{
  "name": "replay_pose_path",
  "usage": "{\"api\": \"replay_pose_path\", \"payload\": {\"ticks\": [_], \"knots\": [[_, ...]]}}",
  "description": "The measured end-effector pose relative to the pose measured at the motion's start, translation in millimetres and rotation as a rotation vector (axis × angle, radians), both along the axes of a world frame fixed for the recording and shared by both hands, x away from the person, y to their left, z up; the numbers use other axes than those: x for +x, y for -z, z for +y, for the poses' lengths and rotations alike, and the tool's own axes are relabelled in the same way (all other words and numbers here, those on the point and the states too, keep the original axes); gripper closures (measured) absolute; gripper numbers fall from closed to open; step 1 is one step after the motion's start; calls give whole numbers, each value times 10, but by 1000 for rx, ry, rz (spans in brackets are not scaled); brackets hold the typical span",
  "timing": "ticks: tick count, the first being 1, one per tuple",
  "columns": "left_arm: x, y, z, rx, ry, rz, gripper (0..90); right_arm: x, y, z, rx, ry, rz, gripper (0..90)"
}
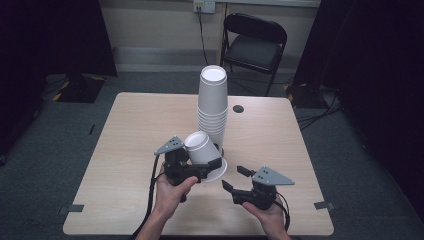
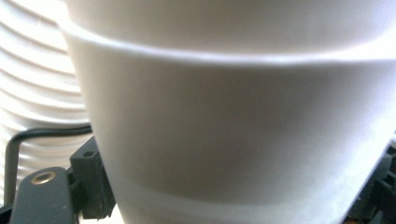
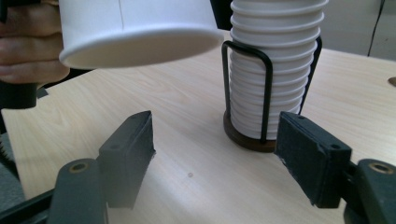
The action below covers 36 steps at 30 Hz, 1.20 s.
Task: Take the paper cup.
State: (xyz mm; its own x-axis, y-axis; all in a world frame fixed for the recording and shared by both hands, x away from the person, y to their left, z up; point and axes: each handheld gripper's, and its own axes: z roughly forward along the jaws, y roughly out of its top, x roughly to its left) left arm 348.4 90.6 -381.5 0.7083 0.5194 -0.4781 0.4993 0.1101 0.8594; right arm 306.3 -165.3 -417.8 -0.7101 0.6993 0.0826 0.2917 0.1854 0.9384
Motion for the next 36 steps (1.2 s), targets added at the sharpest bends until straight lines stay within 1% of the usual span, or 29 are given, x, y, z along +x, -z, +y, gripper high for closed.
{"api": "replay_pose_path", "payload": {"ticks": [2,3,4,5,7,8,9,10,11,12,13,14,15,16,18,20,22,23,24,26,27,28,29,30,31,32,34,35,36], "knots": [[-10,33,-4,-4,2,8,144,-8,-9,12,4,-10,-3,276],[-20,53,-12,-11,1,18,144,-15,-11,22,-2,-4,-11,276],[-20,53,-12,-11,1,18,144,-15,-11,22,-2,-4,-11,276],[-31,85,-14,-13,5,28,144,-28,-13,43,-2,-14,-19,279],[-40,118,-14,-16,4,35,144,-33,-7,61,0,-14,-20,277],[-40,118,-14,-16,4,35,144,-34,1,75,-8,-19,-18,268],[-45,146,-8,-22,-3,51,144,-34,11,93,-25,-26,-15,266],[-45,146,-8,-22,-3,51,144,-34,11,93,-25,-26,-15,266],[-45,170,0,-31,-4,59,144,-32,25,115,-34,-21,1,267],[-47,178,6,-29,-3,61,144,-36,30,124,-41,-18,-7,267],[-51,187,6,-31,-4,64,144,-42,38,138,-50,-14,-30,267],[-53,195,9,-30,-2,65,144,-47,42,146,-45,-18,-42,267],[-53,195,9,-30,-2,65,144,-47,42,146,-45,-18,-42,267],[-57,203,7,-43,-4,79,144,-43,60,161,-24,-20,-70,266],[-55,207,10,-40,-1,84,144,-37,76,167,-18,-28,-95,266],[-58,214,1,-45,-3,90,144,-25,90,175,-18,-29,-81,259],[-61,219,-10,-49,-3,94,143,-21,95,176,-15,-27,-79,264],[-68,229,-25,-53,-2,104,144,-11,105,172,3,-33,-72,276],[-68,229,-25,-53,-2,104,144,-11,105,172,3,-33,-72,276],[-74,258,-50,-67,1,122,144,-9,95,160,34,-28,-74,266],[-74,270,-54,-72,3,134,144,-10,90,157,35,-30,-77,260],[-74,270,-54,-72,3,134,144,-9,86,158,36,-25,-84,246],[-83,294,-74,-86,-3,146,143,-7,84,157,39,-27,-80,238],[-83,294,-74,-86,-3,146,144,-7,84,157,39,-27,-80,238],[-87,310,-85,-102,1,164,144,-6,84,156,40,-44,-79,253],[-90,313,-87,-110,-1,173,143,-13,81,160,42,-48,-83,252],[-91,318,-89,-117,-1,173,143,-16,79,166,49,-53,-88,253],[-94,323,-89,-116,-2,169,143,-29,77,185,46,-56,-106,268],[-96,323,-90,-118,-2,171,143,-29,77,185,46,-56,-106,268]]}}
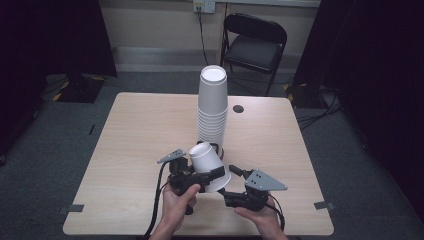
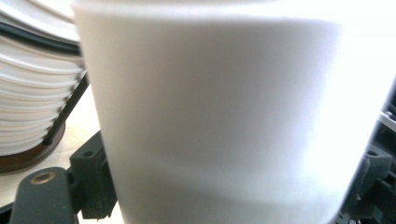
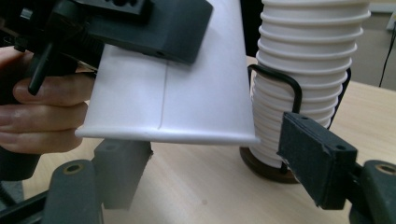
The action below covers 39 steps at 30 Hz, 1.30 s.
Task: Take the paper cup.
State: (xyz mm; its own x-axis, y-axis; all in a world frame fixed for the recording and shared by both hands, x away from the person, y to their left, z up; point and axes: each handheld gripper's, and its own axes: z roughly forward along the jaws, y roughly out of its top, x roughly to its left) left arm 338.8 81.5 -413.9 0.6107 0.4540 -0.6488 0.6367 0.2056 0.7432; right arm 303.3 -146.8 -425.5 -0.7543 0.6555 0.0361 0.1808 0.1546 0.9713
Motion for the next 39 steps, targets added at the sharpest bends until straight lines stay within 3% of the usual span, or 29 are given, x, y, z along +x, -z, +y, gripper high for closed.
{"api": "replay_pose_path", "payload": {"ticks": [3,7,11,19,30,32,39], "knots": [[-10,-11,-5,5,4,-10,143,-25,2,36,4,-25,-24,352],[-18,-12,-10,7,1,-8,143,-23,4,44,5,-24,-28,401],[-31,5,-29,-19,-3,34,144,-10,5,25,11,-14,-47,464],[-61,-3,-52,-66,-2,54,144,2,-5,14,32,-9,-73,523],[-112,-32,-80,-95,18,68,143,24,-42,8,47,-9,-107,609],[-115,-32,-82,-119,23,78,143,26,-53,3,59,-4,-119,642],[-139,-33,-99,-129,18,80,142,26,-74,3,56,16,-142,668]]}}
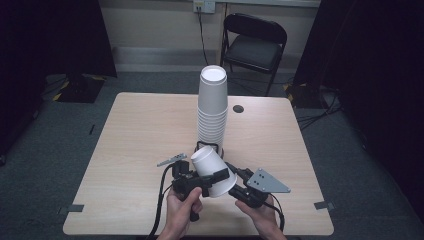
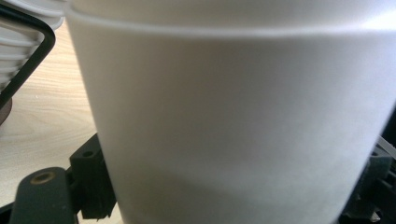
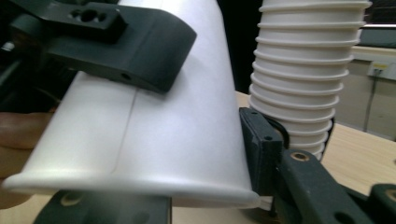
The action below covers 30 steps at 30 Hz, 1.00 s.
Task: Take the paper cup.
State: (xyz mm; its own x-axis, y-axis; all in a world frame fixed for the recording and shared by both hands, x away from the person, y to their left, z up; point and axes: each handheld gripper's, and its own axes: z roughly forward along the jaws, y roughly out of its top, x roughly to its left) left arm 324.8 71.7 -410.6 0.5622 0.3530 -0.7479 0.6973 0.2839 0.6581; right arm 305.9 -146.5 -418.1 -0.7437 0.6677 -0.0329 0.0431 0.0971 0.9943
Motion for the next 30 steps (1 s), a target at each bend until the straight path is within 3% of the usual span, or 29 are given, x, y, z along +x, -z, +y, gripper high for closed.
{"api": "replay_pose_path", "payload": {"ticks": [5,8,14,18,30], "knots": [[-10,3,-14,-8,7,8,140,3,0,-1,13,0,-4,675],[0,36,-28,-23,13,27,138,18,7,-20,27,16,4,723],[2,114,-41,-53,14,42,132,31,37,-52,14,39,16,792],[16,160,5,-76,2,44,124,29,53,-52,12,25,22,829],[66,238,94,-76,-13,77,90,15,86,12,-62,5,66,867]]}}
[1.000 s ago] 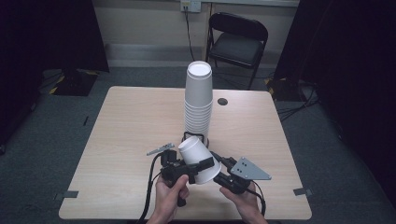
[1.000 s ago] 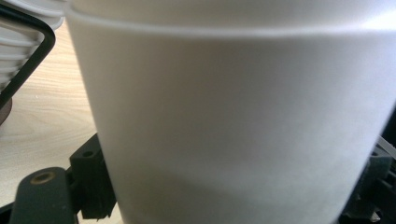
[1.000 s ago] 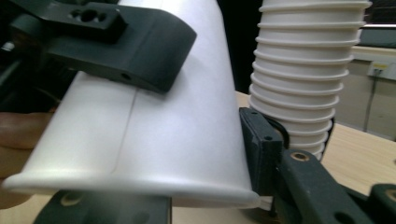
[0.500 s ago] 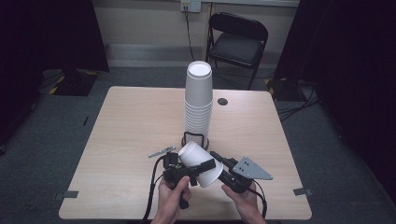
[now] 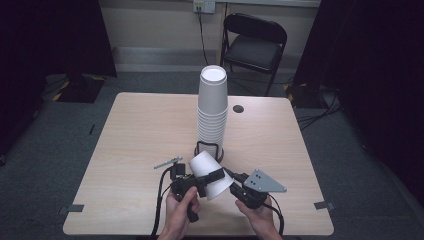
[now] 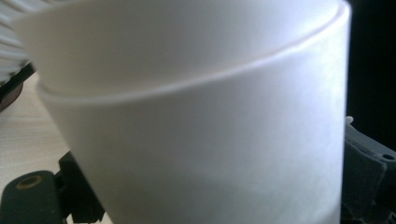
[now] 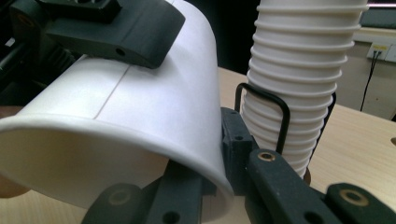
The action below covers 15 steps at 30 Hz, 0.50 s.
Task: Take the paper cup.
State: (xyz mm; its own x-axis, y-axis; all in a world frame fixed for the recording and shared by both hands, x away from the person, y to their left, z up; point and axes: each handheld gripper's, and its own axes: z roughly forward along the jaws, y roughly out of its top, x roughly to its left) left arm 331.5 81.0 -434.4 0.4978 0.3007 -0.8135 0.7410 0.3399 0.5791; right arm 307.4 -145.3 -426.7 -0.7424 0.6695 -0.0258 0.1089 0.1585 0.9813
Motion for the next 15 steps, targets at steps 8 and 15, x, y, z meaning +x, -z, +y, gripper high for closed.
{"api": "replay_pose_path", "payload": {"ticks": [8,15], "knots": [[38,4,24,1,11,8,91,12,10,-6,-7,-9,22,868],[82,-38,66,-1,12,2,113,7,1,-27,6,-20,32,868]]}}
